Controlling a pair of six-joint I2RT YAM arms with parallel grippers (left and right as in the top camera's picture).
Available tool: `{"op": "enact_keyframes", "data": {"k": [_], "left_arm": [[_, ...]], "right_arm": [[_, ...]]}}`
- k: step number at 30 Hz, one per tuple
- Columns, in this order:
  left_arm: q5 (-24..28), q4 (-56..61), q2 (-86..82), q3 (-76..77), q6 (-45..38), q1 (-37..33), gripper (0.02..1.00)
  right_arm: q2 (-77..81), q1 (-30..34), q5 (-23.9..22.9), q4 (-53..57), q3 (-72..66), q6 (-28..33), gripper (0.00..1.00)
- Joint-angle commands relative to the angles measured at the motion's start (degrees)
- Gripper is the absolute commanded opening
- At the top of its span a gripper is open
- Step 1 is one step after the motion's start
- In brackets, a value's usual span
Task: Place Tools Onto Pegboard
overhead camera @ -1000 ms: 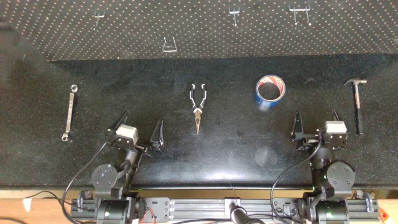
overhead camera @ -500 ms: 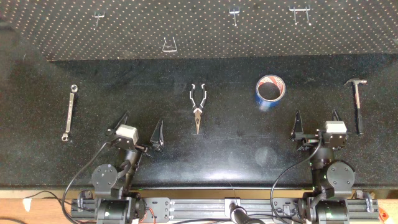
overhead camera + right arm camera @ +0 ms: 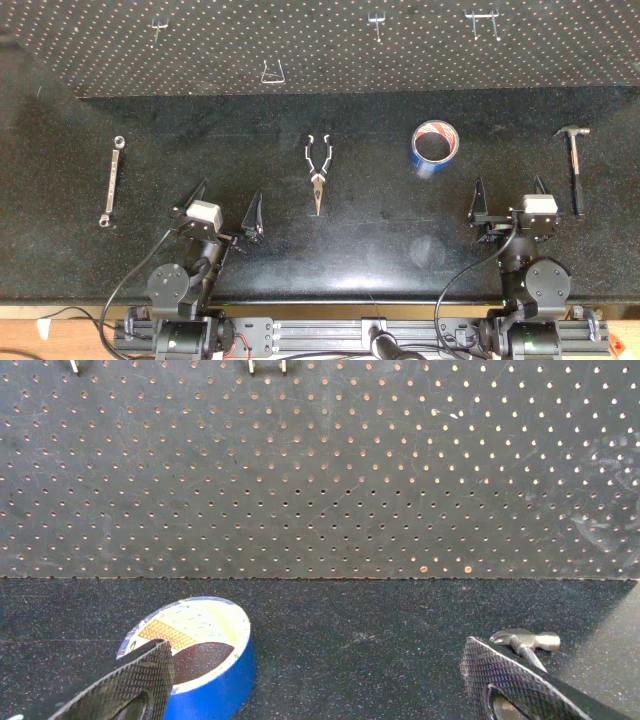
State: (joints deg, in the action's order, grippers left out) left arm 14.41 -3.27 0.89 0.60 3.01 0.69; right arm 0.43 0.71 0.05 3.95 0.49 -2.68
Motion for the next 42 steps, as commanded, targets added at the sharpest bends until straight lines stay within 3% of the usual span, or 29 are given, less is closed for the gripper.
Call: {"op": "enact_keyframes", "data": {"k": [1, 37, 39, 42], "left_arm": [[-0.46, -0.11, -0.7, -0.28, -0.74, 0.02, 0.996], [-0.46, 0.09, -0.7, -0.28, -0.72, 0.02, 0.998], [-1.2, -1.68, -0.68, 0.94, -0.74, 0.02, 0.996], [-7.02, -12.15, -0.31, 9.01, -4.0, 0.02, 0.993]], "right_arm": [[-0.35, 0.24, -0.5, 0.24, -0.26, 0.39, 0.932], [-0.35, 0.24, -0.5, 0.24, -0.26, 0.39, 0.932], [-0.35, 0.24, -0.5, 0.24, -0.26, 0.39, 0.932], [-0.35, 0.24, -0.5, 0.24, -0.26, 0.39, 0.932]]}}
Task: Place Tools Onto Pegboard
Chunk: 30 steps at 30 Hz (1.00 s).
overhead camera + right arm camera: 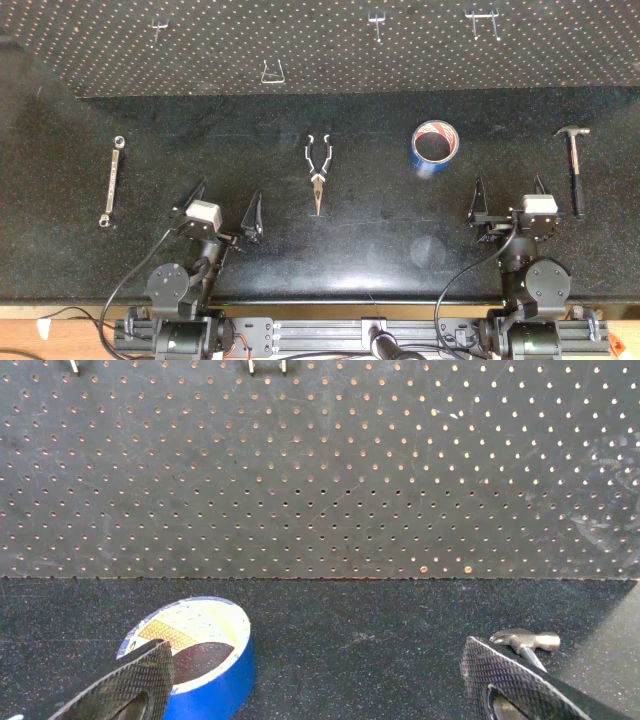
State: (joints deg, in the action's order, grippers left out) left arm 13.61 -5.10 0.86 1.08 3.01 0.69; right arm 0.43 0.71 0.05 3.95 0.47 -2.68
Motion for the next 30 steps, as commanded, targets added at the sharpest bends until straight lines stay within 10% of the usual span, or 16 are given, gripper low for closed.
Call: {"op": "enact_keyframes", "data": {"k": [1, 5, 11, 22, 30], "left_arm": [[-8.28, -15.21, 0.59, 12.85, -7.06, 0.02, 0.996], [-26.08, -36.22, 14.1, 32.98, -10.12, 0.02, 0.993], [-32.24, -59.63, 30.86, 54.29, -15.19, -3.45, 0.993], [-15.54, -73.07, 58.23, 63.19, -30.88, -41.03, 0.998], [-11.82, -67.12, 79.6, 66.88, -23.93, -45.31, 0.996]], "right_arm": [[-0.35, 0.24, -0.5, 0.24, -0.24, 0.39, 0.934], [-0.35, 0.24, -0.5, 0.24, -0.24, 0.39, 0.934], [-0.35, 0.24, -0.5, 0.24, -0.24, 0.37, 0.932], [-0.35, 0.24, -0.5, 0.24, -0.24, 0.39, 0.932], [-0.35, 0.24, -0.5, 0.24, -0.24, 0.37, 0.932]]}}
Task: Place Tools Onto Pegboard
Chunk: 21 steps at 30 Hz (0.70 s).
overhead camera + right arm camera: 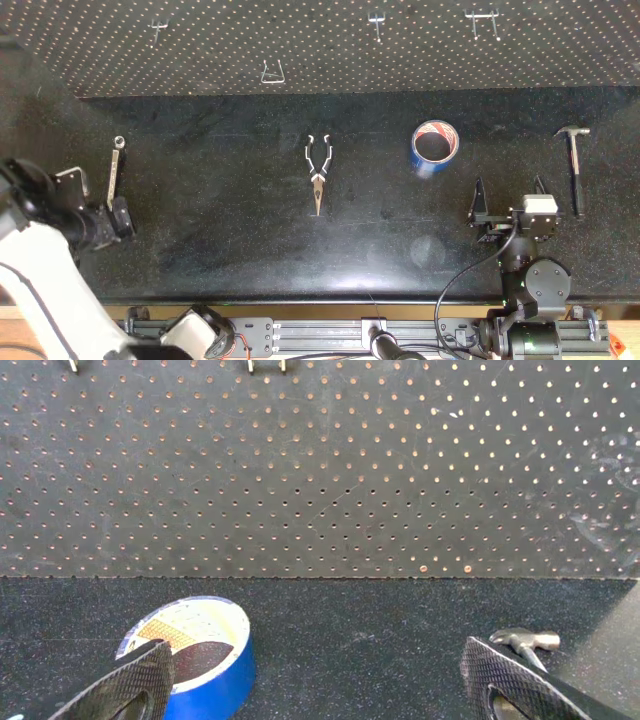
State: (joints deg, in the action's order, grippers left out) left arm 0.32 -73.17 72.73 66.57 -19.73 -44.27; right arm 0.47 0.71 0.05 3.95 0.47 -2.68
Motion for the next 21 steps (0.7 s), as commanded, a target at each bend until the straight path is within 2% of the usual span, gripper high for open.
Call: {"op": "enact_keyframes", "data": {"k": [1, 5, 7, 10, 12, 18, 21], "left_arm": [[1.46, 2.78, 10.14, 1.4, -3.37, -0.35, 0.996], [-3.15, 14.25, 18.6, 1.4, -11.52, -0.33, 0.996], [-3.34, 19.1, 20.57, 1.51, -14.27, -0.33, 0.996], [-1.49, 23.82, 22.21, 2.91, -14.23, -0.24, 0.996], [2.12, 24.33, 24.13, 4.44, -13.73, -0.13, 0.993], [1.68, 22.67, 30.23, 7.67, -12.37, 5.49, 0.996], [2.62, 24.92, 30.95, 8.13, -10.91, 6.05, 0.993]], "right_arm": [[-0.39, 0.24, -0.5, 0.24, -0.24, 0.39, 0.932], [-0.39, 0.24, -0.5, 0.24, -0.24, 0.39, 0.932], [-0.39, 0.24, -0.5, 0.24, -0.24, 0.39, 0.934], [-0.39, 0.24, -0.5, 0.24, -0.24, 0.39, 0.932], [-0.39, 0.24, -0.5, 0.24, -0.24, 0.39, 0.932], [-0.39, 0.24, -0.5, 0.24, -0.24, 0.39, 0.932], [-0.39, 0.24, -0.5, 0.24, -0.24, 0.39, 0.932]]}}
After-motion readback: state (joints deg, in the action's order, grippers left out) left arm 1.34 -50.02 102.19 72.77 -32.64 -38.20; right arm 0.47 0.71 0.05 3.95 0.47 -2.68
